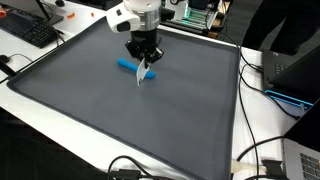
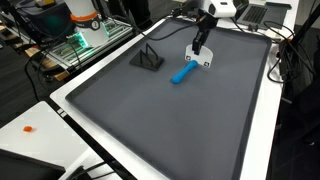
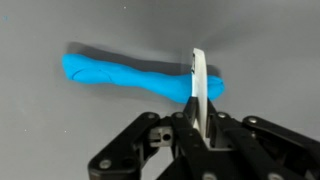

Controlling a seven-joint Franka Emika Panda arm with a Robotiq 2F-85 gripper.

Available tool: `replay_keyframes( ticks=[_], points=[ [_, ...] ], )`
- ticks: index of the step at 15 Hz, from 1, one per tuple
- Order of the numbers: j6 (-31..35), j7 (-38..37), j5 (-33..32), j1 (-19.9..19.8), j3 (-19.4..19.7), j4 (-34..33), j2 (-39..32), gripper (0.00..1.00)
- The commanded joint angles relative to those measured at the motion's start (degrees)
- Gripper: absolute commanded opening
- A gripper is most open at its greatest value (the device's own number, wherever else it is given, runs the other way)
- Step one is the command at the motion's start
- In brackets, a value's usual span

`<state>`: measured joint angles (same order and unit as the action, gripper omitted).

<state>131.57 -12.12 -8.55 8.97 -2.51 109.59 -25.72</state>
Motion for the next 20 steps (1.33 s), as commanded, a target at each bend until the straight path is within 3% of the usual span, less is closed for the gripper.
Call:
replay_keyframes(
  ticks=[1,7,20],
  points=[
    [2.4,0.3,-0.9,0.2,0.9,1.6,-1.3,0.02],
    [3.2,0.3,-0.3,-0.1,1.0,3.4,-1.0,0.02],
    [-3.3,0.8,1.7,-0.5,0.2,4.3,0.5,0.02]
  ],
)
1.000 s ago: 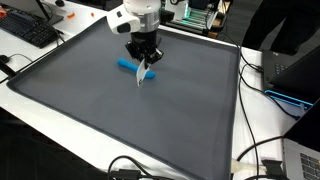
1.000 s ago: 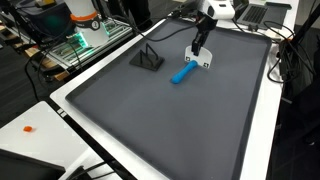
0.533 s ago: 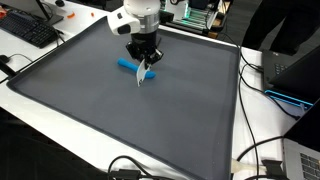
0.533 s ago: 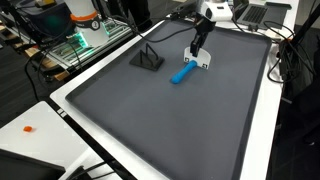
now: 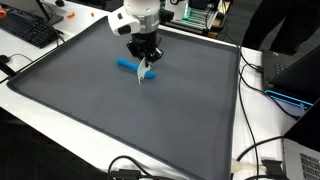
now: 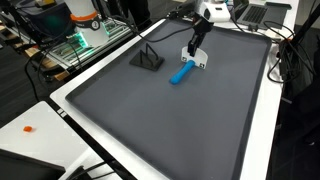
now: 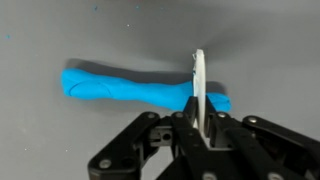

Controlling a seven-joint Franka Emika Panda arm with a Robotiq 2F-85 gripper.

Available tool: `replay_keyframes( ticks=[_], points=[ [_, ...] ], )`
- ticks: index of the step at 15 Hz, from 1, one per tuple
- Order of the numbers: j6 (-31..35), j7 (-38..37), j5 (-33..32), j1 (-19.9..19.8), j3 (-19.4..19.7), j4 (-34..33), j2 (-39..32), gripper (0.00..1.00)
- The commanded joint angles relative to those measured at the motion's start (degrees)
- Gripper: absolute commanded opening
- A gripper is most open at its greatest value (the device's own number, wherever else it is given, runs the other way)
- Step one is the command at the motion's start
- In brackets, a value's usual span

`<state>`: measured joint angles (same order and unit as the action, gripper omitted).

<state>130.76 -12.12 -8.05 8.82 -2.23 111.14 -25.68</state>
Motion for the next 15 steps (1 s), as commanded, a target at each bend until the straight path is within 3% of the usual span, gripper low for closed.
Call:
replay_keyframes(
  ticks=[1,15],
  points=[
    [-2.8,1.1,1.5,-0.4,-0.3,2.8,0.6,0.02],
    [-3.0,3.5,5.0,-1.1,-1.4,4.9,4.4,0.02]
  ],
)
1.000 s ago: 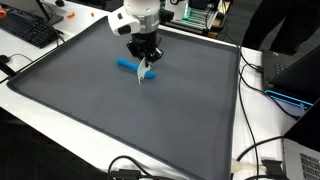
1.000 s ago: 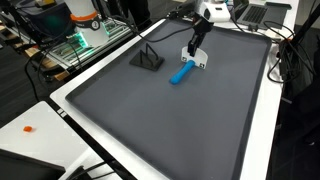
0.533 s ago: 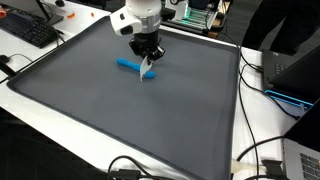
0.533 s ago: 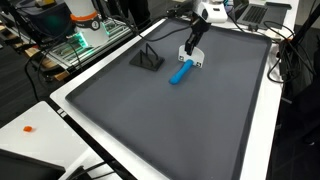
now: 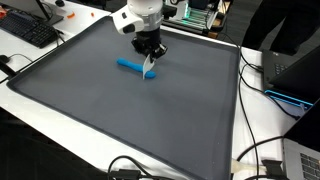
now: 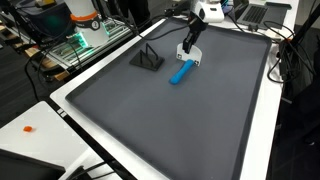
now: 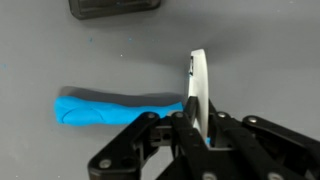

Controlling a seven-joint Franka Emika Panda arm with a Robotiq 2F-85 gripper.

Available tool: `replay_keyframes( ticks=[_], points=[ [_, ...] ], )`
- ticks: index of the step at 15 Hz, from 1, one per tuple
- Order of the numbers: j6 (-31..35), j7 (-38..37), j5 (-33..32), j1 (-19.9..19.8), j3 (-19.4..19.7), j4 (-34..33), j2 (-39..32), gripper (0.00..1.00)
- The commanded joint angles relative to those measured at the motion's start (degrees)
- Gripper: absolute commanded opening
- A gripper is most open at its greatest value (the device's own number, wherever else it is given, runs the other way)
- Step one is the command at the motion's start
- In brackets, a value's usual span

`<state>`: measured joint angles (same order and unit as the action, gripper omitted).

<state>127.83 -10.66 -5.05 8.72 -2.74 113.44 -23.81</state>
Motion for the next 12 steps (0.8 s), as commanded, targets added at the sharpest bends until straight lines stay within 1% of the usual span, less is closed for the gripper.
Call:
replay_keyframes(
  ticks=[1,5,12],
  points=[
    [-0.2,2.7,2.6,-1.2,-1.0,2.8,2.9,0.02],
    [-0.3,4.7,4.8,-1.7,-1.4,3.2,4.4,0.02],
    [0.3,3.7,3.1,-1.8,-0.3,2.6,6.6,0.02]
  ],
)
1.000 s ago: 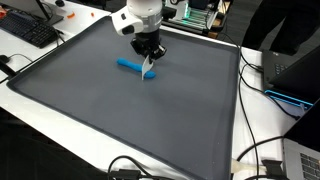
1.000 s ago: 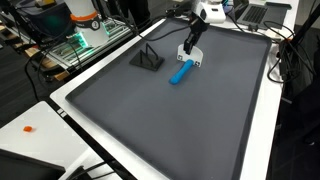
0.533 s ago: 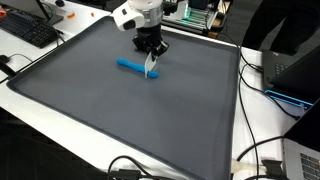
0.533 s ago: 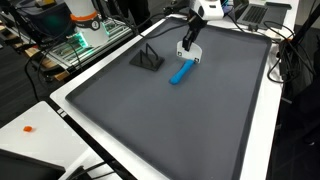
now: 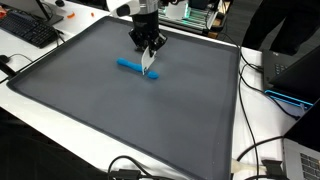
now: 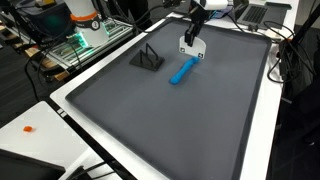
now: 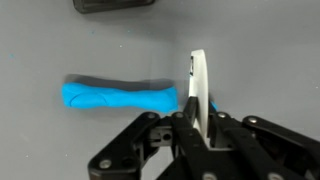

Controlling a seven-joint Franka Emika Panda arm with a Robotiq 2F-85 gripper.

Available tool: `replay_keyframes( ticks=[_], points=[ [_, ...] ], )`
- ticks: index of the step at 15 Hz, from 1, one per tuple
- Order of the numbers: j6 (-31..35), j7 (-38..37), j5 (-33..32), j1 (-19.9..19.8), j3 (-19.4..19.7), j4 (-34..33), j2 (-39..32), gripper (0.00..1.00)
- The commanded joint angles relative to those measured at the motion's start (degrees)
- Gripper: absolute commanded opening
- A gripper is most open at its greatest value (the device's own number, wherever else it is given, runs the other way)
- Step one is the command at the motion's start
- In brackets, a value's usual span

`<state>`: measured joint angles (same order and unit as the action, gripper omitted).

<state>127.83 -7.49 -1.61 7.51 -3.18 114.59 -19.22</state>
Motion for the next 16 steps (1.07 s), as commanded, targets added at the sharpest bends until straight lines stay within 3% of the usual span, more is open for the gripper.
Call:
replay_keyframes(
  ticks=[1,16],
  points=[
    [0.4,0.4,-0.5,-0.7,0.3,1.4,2.1,0.02],
    [2.5,1.1,-1.1,-2.4,1.7,0.8,-0.8,0.02]
  ],
)
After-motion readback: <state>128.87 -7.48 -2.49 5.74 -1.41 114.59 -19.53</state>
